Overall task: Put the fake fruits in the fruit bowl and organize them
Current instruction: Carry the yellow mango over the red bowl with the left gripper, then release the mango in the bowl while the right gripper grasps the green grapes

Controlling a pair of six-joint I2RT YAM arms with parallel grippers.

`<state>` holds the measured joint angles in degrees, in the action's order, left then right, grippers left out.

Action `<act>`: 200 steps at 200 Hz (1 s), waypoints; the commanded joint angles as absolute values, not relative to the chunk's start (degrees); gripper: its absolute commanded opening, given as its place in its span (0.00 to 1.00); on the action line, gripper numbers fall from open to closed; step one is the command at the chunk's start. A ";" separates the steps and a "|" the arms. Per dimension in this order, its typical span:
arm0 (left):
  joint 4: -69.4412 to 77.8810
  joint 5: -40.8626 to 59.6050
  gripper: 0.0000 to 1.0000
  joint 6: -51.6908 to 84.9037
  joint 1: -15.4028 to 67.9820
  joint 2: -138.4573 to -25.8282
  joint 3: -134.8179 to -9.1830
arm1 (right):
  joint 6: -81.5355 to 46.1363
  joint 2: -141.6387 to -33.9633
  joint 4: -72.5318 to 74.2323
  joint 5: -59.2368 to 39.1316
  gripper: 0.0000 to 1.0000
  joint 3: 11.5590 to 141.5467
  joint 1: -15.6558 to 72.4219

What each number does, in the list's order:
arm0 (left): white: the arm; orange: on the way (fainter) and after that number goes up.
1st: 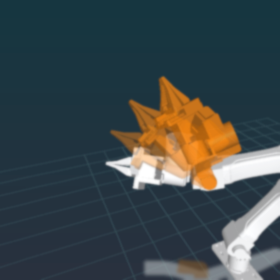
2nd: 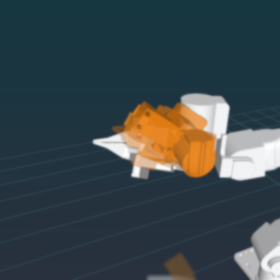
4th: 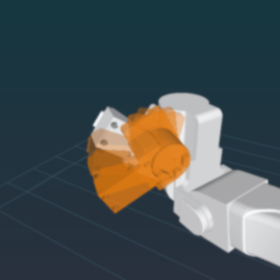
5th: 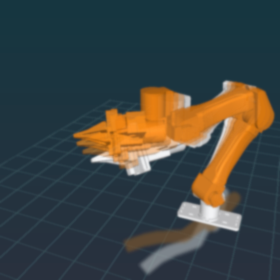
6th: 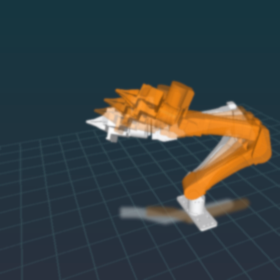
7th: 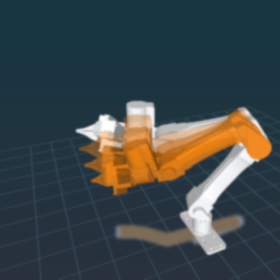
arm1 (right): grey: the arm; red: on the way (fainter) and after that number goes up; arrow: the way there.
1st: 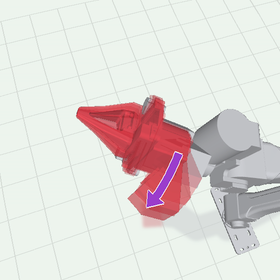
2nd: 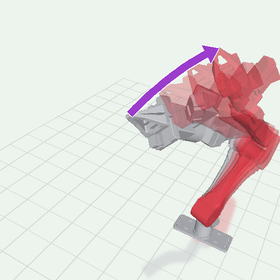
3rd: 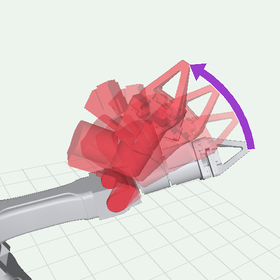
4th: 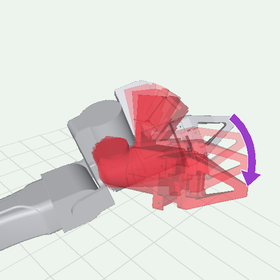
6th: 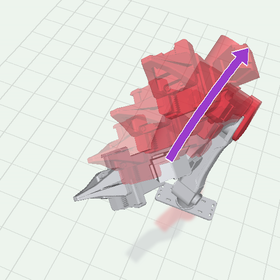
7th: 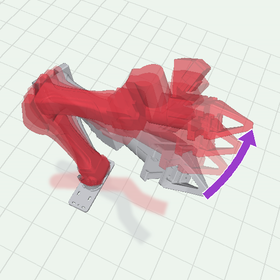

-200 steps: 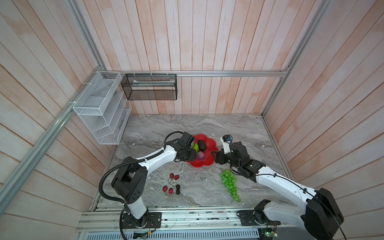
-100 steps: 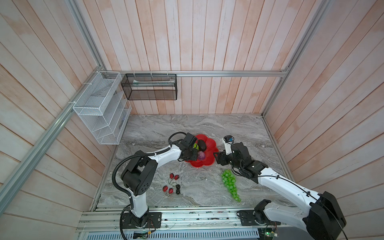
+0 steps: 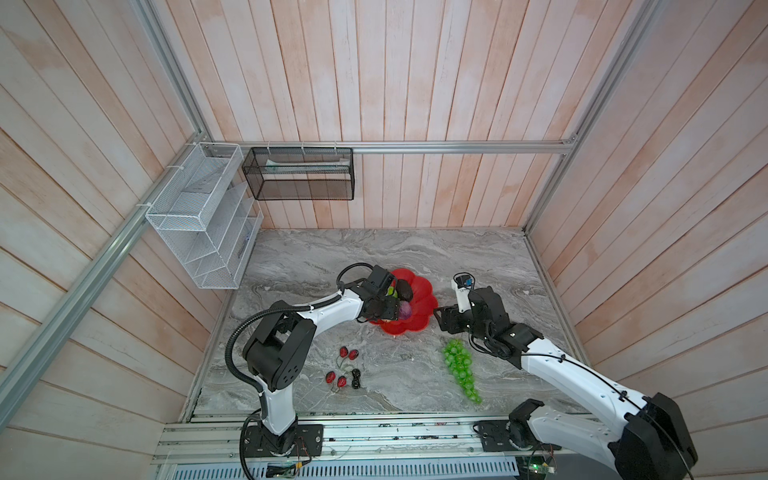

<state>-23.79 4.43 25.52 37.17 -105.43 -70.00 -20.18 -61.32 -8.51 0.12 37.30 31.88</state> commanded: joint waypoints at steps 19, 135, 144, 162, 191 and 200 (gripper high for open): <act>-24.46 4.22 0.75 26.00 37.09 -98.39 -67.09 | -25.04 -57.15 -15.28 -2.79 0.71 35.45 28.41; -22.53 2.20 0.75 29.44 37.09 -83.51 -56.74 | -34.10 -51.31 -17.67 -10.73 0.60 26.41 17.59; -22.05 2.20 0.75 29.40 37.09 -83.43 -56.28 | -33.97 -52.54 -16.68 -12.36 0.57 25.95 17.54; -21.63 1.93 0.76 29.27 36.92 -83.69 -55.69 | -33.00 -55.27 -14.81 -16.26 0.54 25.58 17.54; -20.69 2.02 0.76 29.11 36.65 -83.57 -54.39 | -31.87 -58.82 -13.70 -18.25 0.50 26.19 17.47; -20.42 2.17 0.76 29.19 36.49 -83.32 -53.86 | -31.78 -59.61 -12.93 -18.27 0.49 26.27 17.48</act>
